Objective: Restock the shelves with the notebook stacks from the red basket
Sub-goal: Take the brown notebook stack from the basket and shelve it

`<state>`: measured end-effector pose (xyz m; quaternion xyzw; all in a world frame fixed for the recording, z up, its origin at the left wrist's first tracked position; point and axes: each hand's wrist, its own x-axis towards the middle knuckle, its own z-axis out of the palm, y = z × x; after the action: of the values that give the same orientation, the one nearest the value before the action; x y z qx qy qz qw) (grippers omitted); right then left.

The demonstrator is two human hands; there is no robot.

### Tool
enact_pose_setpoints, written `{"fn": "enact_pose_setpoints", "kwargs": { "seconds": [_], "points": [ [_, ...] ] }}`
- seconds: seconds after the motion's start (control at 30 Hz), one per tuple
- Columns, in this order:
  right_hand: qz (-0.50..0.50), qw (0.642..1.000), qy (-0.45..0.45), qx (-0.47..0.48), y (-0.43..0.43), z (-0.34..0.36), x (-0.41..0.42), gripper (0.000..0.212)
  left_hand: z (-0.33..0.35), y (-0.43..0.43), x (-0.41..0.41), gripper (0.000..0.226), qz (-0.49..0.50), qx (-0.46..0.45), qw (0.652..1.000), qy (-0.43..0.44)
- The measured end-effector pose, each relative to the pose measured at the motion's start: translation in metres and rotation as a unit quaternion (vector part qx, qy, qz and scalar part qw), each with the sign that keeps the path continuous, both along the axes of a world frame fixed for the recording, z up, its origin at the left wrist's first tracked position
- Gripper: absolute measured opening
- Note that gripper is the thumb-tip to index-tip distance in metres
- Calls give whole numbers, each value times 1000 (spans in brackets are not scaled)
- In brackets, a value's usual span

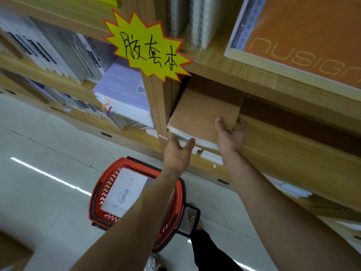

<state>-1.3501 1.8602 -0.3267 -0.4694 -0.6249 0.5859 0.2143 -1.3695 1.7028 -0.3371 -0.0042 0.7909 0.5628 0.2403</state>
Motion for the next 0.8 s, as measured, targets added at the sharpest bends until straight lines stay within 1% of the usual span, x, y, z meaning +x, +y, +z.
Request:
{"fn": "enact_pose_setpoints", "kwargs": {
  "seconds": [0.07,0.13,0.17,0.2,0.3,0.43,0.5,0.57,0.63,0.7,0.8],
  "points": [
    [-1,1000,7,13,-3,-2,0,66,7,6,-6,61,-12,3,1000,17],
    [4,999,-4,50,0,-2,-9,61,17,13,-19,57,-36,0,999,14],
    [15,998,-17,65,2,2,-16,61,21,17,-25,57,-41,-3,999,9],
    [26,996,-29,75,5,5,-24,61,24,20,-30,63,-42,-13,999,9],
    [42,992,-81,92,9,6,-36,68,22,25,-36,77,-57,-27,998,9],
    [60,974,-156,152,13,1,-33,81,17,24,-30,80,-85,-53,995,15],
    [65,977,-153,137,17,-1,-34,73,15,24,-30,81,-94,-62,993,31],
    [72,983,-129,112,20,-2,-34,68,12,20,-29,80,-87,-71,993,40],
    [80,990,-90,78,24,-1,-32,63,8,14,-26,77,-73,-72,994,35],
    [91,992,-70,49,31,0,-31,58,6,10,-24,79,-70,-77,994,27],
    [119,987,-90,61,36,4,-36,55,6,6,-19,82,-85,-71,993,36]
  ]
}}
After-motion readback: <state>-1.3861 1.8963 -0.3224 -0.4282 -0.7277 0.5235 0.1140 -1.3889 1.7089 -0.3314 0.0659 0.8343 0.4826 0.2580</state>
